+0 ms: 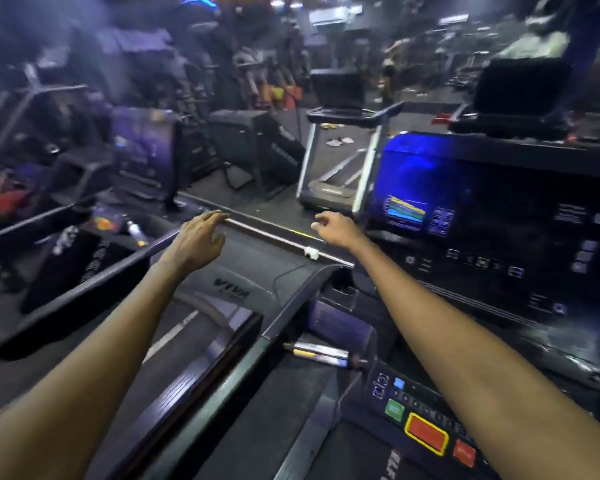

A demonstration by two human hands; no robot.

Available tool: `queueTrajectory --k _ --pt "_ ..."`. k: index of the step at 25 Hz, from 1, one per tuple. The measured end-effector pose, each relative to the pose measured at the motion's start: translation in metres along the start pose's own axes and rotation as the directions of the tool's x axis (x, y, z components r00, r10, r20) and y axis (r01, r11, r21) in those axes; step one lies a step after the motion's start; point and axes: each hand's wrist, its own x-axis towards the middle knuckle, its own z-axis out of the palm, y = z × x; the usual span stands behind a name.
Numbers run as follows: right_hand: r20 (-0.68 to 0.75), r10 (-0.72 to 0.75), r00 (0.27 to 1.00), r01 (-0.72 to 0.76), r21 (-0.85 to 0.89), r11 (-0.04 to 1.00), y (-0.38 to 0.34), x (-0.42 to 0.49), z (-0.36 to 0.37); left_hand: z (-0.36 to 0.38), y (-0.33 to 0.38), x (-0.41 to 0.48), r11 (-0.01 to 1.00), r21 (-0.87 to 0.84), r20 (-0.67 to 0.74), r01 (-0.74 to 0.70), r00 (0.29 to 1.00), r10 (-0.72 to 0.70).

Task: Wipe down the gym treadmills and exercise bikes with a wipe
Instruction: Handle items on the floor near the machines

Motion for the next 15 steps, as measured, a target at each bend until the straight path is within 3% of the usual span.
queueTrajectory --k 6,11,15 --pt "0.187 -0.233 0.954 0.24 -0.015 0.971 -0.094 0.009 0.076 -0.055 -0.07 -0.121 0.944 0.083 -0.047 0.321 0.947 -0.318" --pt "0.341 -0.41 0.846 0.423 0.037 0.905 -0.19 -0.022 0.154 -0.118 -0.124 -0.233 0.807 0.135 -0.121 0.575 0.818 -0.562" --pt "0.428 -0.502 0.751 0.522 0.08 0.849 -0.27 -0.064 0.217 -0.164 -0.154 -0.335 0.726 0.216 -0.157 0.652 0.758 -0.634"
